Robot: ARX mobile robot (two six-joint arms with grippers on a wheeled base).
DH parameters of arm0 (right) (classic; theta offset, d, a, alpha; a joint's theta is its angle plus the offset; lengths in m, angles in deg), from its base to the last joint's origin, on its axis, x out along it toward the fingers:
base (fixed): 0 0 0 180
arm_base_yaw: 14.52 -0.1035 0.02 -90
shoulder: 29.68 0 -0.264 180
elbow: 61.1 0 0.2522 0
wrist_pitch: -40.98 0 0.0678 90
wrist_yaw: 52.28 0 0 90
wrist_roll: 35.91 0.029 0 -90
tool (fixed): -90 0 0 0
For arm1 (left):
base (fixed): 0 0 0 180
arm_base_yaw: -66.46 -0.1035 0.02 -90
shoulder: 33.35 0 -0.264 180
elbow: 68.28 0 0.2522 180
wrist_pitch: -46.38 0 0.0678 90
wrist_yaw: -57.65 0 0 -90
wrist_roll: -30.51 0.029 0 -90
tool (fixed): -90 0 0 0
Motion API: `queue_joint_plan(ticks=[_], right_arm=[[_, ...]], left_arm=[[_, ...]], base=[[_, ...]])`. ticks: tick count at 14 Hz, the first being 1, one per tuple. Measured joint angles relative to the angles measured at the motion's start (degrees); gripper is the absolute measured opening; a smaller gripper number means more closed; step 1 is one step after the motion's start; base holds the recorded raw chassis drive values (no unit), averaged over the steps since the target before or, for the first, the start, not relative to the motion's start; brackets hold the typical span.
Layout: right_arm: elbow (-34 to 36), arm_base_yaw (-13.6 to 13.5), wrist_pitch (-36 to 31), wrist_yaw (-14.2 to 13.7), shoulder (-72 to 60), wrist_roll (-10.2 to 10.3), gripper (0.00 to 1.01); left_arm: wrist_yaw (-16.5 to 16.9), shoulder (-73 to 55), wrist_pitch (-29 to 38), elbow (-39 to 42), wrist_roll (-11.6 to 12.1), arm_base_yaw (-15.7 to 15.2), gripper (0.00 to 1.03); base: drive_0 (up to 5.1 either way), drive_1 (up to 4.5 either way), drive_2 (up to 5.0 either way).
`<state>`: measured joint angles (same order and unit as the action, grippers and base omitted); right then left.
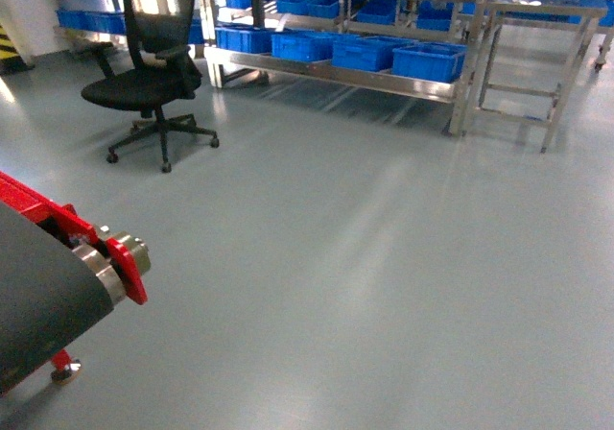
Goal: Pick blue part to blue bin on bottom shelf
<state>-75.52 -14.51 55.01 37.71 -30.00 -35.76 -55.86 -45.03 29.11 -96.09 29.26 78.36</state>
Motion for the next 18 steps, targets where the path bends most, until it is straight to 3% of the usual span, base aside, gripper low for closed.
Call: queue_joint_plan(ticks=[18], right_arm=[[0.0, 0.0, 0.0, 0.0, 0.0, 0.0, 0.98]], left_arm=[[-0.02, 0.0, 0.02, 0.0, 0.0, 0.0, 0.43]], base=[[-1.6, -1.6, -1.6]])
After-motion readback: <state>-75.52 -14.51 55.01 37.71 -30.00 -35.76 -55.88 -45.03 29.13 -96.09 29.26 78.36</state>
